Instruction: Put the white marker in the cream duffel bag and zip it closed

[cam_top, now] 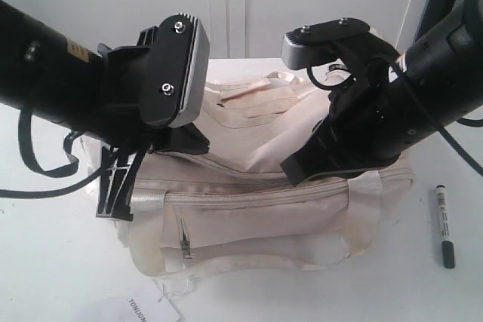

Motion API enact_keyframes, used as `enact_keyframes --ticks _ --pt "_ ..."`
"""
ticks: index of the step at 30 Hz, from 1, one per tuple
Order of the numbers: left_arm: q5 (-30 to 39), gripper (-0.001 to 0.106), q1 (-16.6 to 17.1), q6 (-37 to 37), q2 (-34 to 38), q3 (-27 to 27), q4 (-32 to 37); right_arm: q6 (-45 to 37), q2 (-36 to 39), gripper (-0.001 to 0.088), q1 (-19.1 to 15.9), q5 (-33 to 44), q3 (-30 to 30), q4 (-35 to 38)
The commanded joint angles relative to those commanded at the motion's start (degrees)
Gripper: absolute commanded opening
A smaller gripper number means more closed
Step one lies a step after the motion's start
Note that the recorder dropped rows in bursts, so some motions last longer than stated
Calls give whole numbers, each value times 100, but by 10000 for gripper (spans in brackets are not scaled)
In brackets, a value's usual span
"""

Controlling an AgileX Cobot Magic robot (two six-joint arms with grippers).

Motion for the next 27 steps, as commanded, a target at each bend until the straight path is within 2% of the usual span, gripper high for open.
enact_keyframes --ticks 3,7,10,12,14,20,24,25,27 --pt "-13 56 0 0 43 10 39 0 0 0 0 47 0 0" --pt "-2 291 0 81 42 10 176 0 0 0 0 158 0 -27" --pt "91 511 0 81 42 10 414 0 0 0 0 213 0 -65" --pt "139 577 0 81 42 33 620 0 0 0 0 213 0 -65" --pt "151 578 0 81 42 42 871 42 0 0 0 210 0 -65" --pt "171 578 0 81 234 42 871 42 0 0 0 210 0 -65" --pt "-520 571 0 -109 375 42 439 42 0 0 0 210 0 -65" --pt "-609 553 0 -199 375 42 329 42 0 0 0 210 0 -65" --pt "-749 448 0 -286 375 42 247 42 0 0 0 210 0 -65"
